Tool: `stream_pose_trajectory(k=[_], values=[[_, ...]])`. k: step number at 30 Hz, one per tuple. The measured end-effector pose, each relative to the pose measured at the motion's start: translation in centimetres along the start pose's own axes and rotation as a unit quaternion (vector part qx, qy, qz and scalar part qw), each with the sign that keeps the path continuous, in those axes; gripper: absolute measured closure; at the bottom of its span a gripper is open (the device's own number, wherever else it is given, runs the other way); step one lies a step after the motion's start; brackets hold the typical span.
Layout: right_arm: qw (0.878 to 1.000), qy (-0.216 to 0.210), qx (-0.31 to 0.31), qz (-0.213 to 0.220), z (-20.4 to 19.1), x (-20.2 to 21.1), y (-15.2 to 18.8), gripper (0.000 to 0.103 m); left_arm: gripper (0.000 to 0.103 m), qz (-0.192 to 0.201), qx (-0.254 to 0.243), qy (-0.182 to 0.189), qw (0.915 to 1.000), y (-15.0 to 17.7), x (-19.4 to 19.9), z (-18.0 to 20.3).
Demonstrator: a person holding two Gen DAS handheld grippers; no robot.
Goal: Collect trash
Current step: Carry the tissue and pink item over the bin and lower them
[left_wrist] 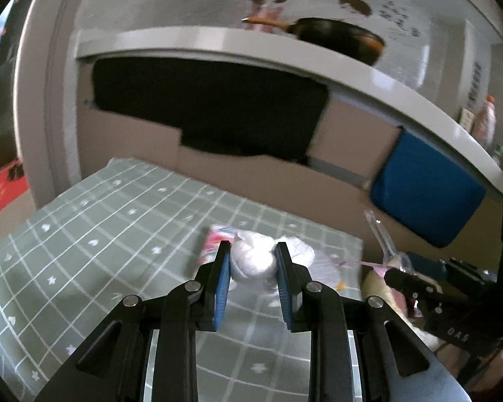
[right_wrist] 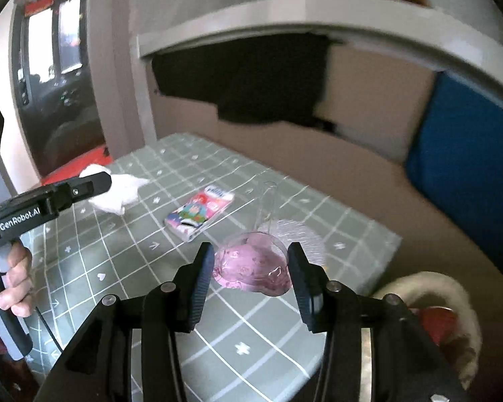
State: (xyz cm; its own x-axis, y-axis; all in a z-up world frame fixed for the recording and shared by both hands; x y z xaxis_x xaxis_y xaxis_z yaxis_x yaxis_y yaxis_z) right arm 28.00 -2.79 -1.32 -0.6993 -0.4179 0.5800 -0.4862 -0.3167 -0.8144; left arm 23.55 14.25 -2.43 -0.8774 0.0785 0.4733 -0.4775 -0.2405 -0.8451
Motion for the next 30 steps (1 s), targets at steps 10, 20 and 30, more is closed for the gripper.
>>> stream_pose_trajectory(k=[10,20,30], values=[[0.996,0.055,-0.043,0.053,6.7,7.3,0.8,0.061,0.076,0.003,-0.067,0.062,0.9958,-0.6,0.0,9.8],[0.989,0.094,-0.085,0.076,11.8,12.2,3.2,0.061,0.076,-0.011,-0.112,0.114,0.987,0.6,-0.8,17.5],[0.985,0.11,-0.108,0.079,14.6,13.3,4.5,0.061,0.076,-0.032,-0.132,0.135,0.9816,2.0,-2.5,20.6]])
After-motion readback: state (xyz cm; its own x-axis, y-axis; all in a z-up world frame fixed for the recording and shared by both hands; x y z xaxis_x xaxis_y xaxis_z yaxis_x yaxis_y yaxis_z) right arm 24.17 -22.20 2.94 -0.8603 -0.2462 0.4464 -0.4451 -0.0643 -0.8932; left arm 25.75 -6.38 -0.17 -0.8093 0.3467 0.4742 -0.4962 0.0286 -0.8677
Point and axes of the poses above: each gripper's, at about its wrist camera, not at the fingertips, and x roughly against the way its jaws point, z to its right, y to its underside, the point moved 4 cm from there along -x, roughly the way its jaws point, and after that the axes turned 1 degree about z, right-handed, at the moved point
